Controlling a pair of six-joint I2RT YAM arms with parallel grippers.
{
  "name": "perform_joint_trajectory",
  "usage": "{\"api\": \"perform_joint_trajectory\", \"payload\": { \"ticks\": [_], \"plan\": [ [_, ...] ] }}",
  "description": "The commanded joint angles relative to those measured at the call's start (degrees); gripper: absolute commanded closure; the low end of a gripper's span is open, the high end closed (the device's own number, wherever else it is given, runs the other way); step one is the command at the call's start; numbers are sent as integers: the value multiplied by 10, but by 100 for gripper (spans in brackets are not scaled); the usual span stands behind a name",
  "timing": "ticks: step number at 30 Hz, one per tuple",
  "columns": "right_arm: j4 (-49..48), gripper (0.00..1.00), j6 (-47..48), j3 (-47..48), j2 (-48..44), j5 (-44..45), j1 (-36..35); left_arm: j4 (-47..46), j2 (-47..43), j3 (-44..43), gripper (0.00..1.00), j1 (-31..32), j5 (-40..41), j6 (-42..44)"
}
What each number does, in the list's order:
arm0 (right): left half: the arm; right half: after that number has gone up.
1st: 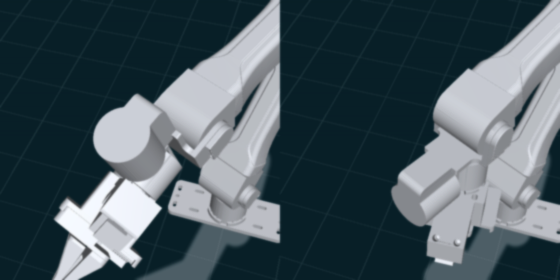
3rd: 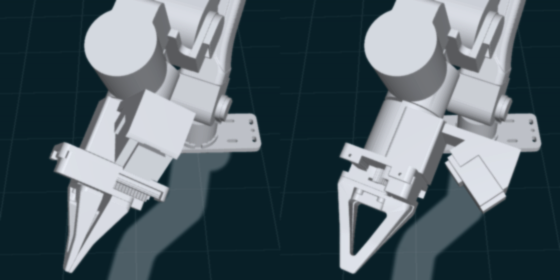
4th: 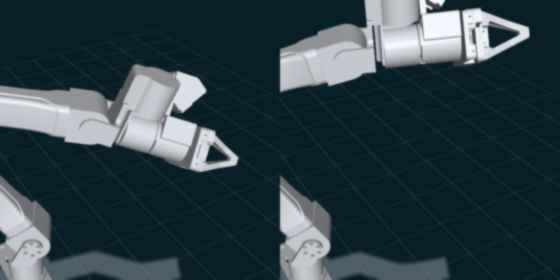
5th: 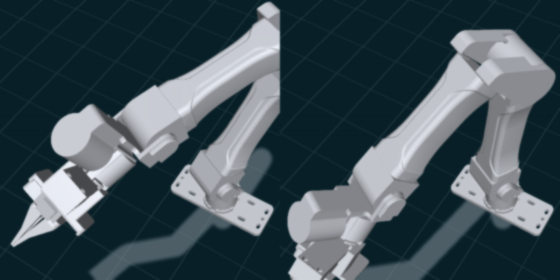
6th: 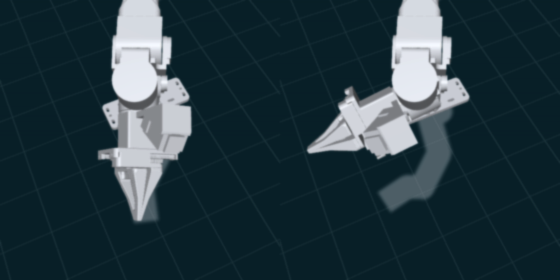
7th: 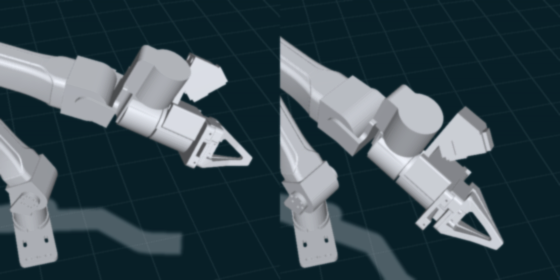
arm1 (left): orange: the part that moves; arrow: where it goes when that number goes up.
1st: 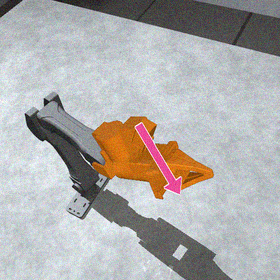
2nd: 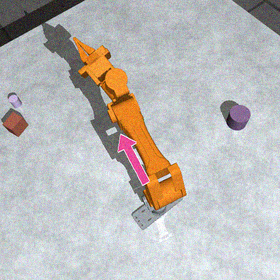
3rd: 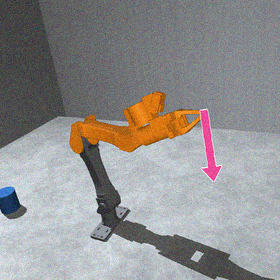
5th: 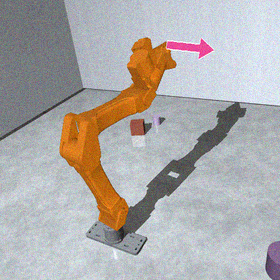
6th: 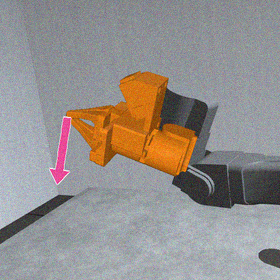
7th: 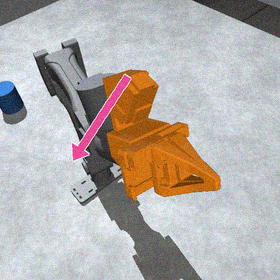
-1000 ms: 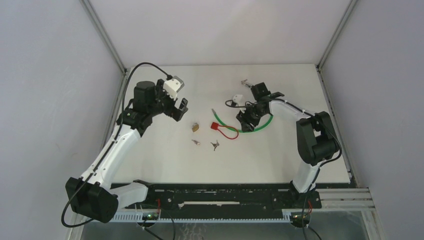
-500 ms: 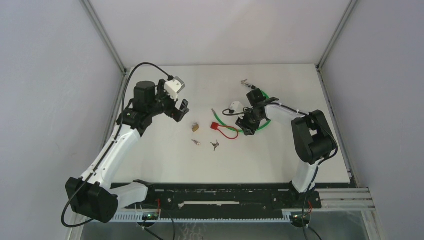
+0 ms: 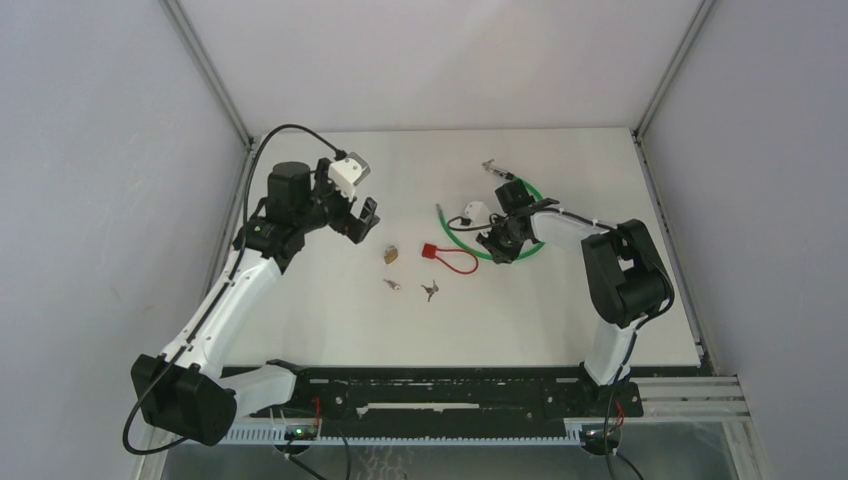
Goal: Lock with the key
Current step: Adjust the lock at the center of the board.
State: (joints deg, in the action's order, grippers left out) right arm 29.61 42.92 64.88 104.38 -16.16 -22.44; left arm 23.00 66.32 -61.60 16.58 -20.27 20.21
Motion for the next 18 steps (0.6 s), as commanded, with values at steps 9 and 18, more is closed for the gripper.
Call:
{"api": "perform_joint_trajectory", "payload": {
  "ticks": [9, 18],
  "plan": [
    [14, 83, -147, -11, -41, -29, 54, -43, 72, -21, 0, 48, 12, -43],
    [46, 75, -227, -41, -88, -47, 20, -72, 207, -96, 7, 108, 49, -177]
  ]
}}
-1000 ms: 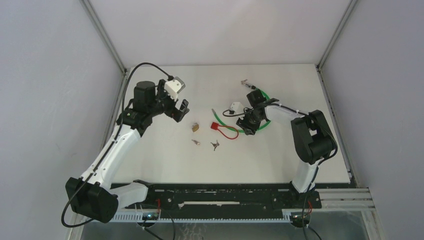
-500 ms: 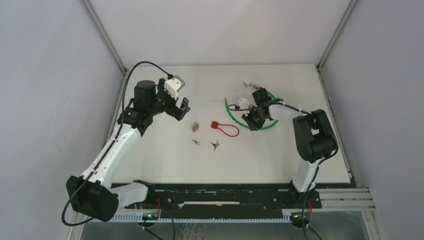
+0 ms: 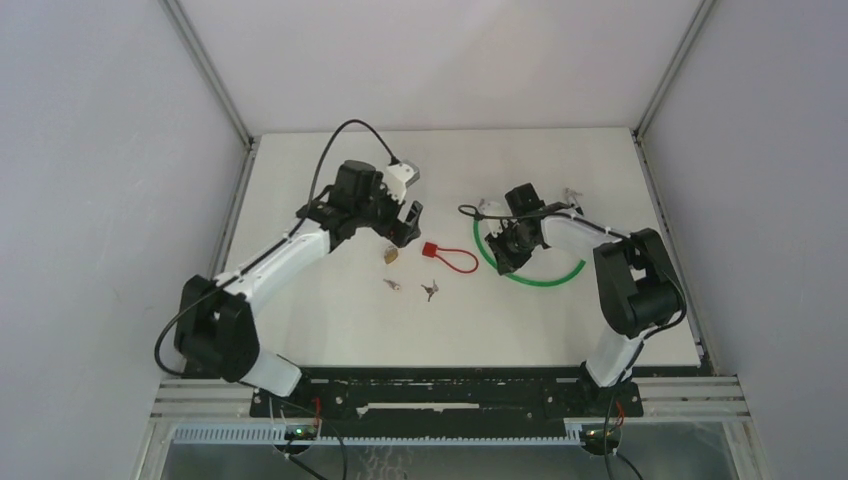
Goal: Lock with the key
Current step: Adjust the lock at the center of the board.
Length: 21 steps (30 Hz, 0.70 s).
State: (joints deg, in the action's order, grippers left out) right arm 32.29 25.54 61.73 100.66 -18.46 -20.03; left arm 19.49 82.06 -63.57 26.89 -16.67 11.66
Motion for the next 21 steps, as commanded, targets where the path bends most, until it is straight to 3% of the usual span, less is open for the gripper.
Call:
{"api": "perform_joint_trajectory", "payload": {
  "ticks": [1, 5, 11, 16, 21],
  "plan": [
    [19, 70, -57, -11, -61, -25, 4, -41, 73, -88, 8, 13, 14, -108],
    [11, 56, -67, -13, -100, -42, 69, -46, 137, -136, 9, 37, 30, -143],
    [-37, 45, -73, -11, -128, 7, 165, -15, 242, -249, 11, 73, 67, -149],
    [-52, 43, -86, 32, -90, 51, 230, 14, 317, -339, 13, 79, 66, -155],
    [-32, 44, -97, 140, 18, 11, 306, 20, 383, -395, 14, 85, 60, -161]
  ]
}}
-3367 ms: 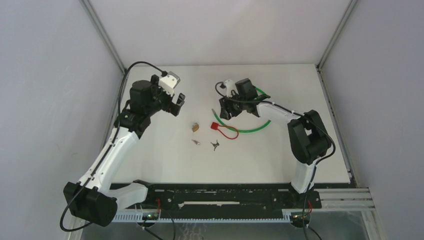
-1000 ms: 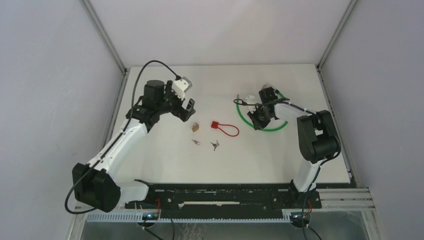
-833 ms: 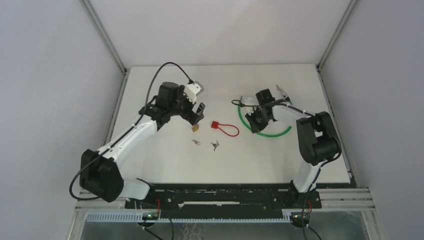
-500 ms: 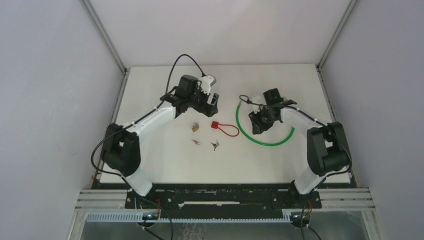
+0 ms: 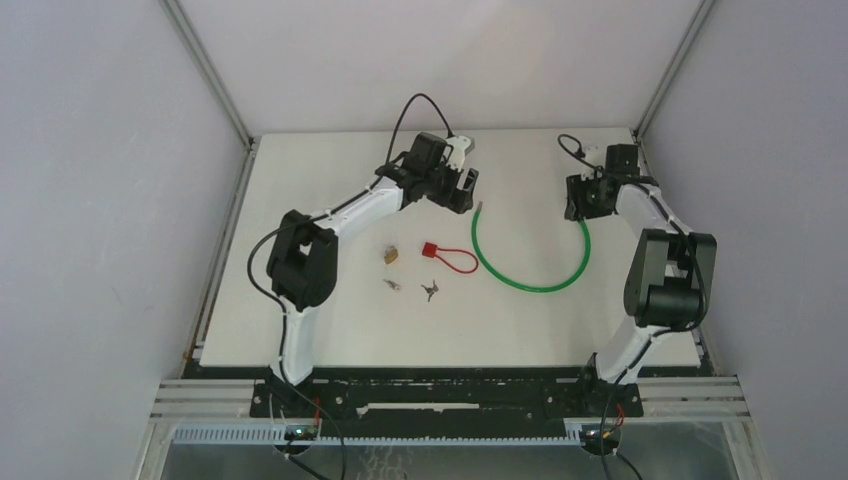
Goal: Lock with the key
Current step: Adjust the lock at the center of the board, then pick up the lock from the center of the board.
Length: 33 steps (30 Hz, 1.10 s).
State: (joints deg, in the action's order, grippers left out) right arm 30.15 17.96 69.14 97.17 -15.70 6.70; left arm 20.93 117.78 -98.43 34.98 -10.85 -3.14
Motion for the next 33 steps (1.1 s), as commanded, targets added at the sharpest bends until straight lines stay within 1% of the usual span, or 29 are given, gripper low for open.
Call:
{"api": "perform_joint_trajectory", "payload": {
  "ticks": [1, 5, 11, 17, 26, 33],
  "plan": [
    [-7, 44, -23, 82, 70, -25, 46, 6, 31, -49, 14, 5, 2, -14],
    [26, 46, -31, 158, 138, -44, 60, 7, 38, -43, 14, 5, -5, -18],
    [60, 50, -37, 218, 203, -76, 70, 6, 32, -35, 15, 6, -22, -22],
    [76, 53, -37, 230, 228, -83, 70, 5, 30, -30, 15, 6, -31, -23],
    [91, 58, 5, 228, 236, -75, 70, 1, 28, -24, 15, 6, -45, -25],
    [75, 60, 26, 207, 232, -36, 63, 0, 30, -22, 15, 6, -53, -37]
  ]
}}
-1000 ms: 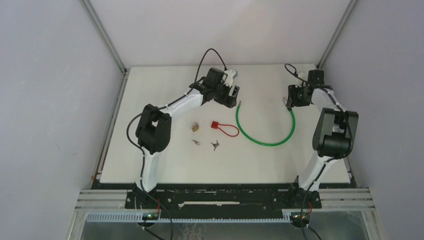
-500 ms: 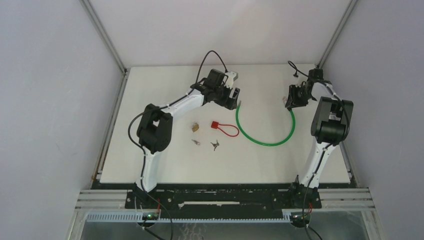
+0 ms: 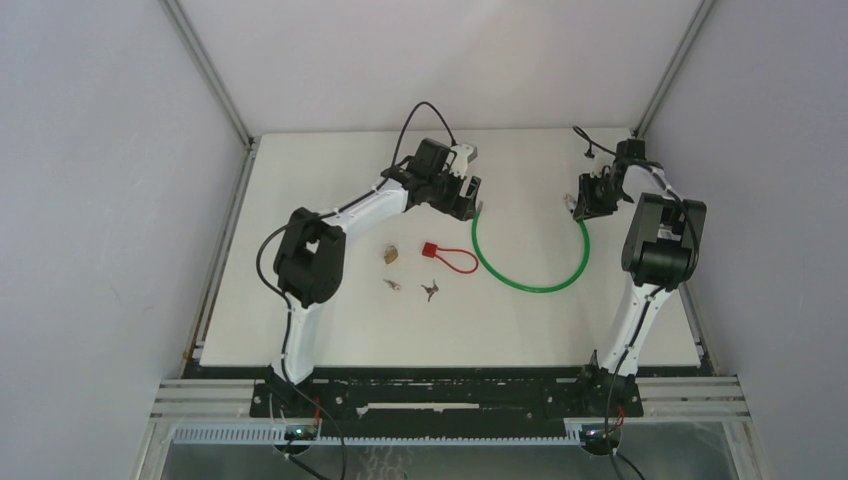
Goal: Lock with the key
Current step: Pick up the lock from the center of the board.
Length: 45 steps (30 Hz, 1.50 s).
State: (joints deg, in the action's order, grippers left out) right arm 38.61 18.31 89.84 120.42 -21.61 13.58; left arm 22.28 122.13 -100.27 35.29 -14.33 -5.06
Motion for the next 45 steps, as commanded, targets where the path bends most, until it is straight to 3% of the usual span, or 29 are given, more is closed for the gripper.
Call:
{"api": "perform_joint_trajectory", "payload": {
  "ticks": [1, 12, 21, 30, 37, 45],
  "plan": [
    [-16, 60, 25, -5, -3, 28, -8, -14, -13, -4, 15, 4, -16, -19],
    [-48, 65, 40, -22, -8, 71, -35, -12, -9, -2, 16, 4, -9, -21],
    [-94, 85, 36, -72, -54, 64, -34, 1, 13, -17, 19, 15, 20, -24],
    [-100, 96, 20, -84, -95, 36, -33, 49, 93, -112, 30, 26, 30, -24],
    [-92, 97, 24, -84, -106, 26, -35, 73, 134, -170, 36, 39, 67, -24],
    [-85, 97, 22, -84, -120, 4, -33, 114, 165, -225, 51, 55, 129, -11]
  ]
}}
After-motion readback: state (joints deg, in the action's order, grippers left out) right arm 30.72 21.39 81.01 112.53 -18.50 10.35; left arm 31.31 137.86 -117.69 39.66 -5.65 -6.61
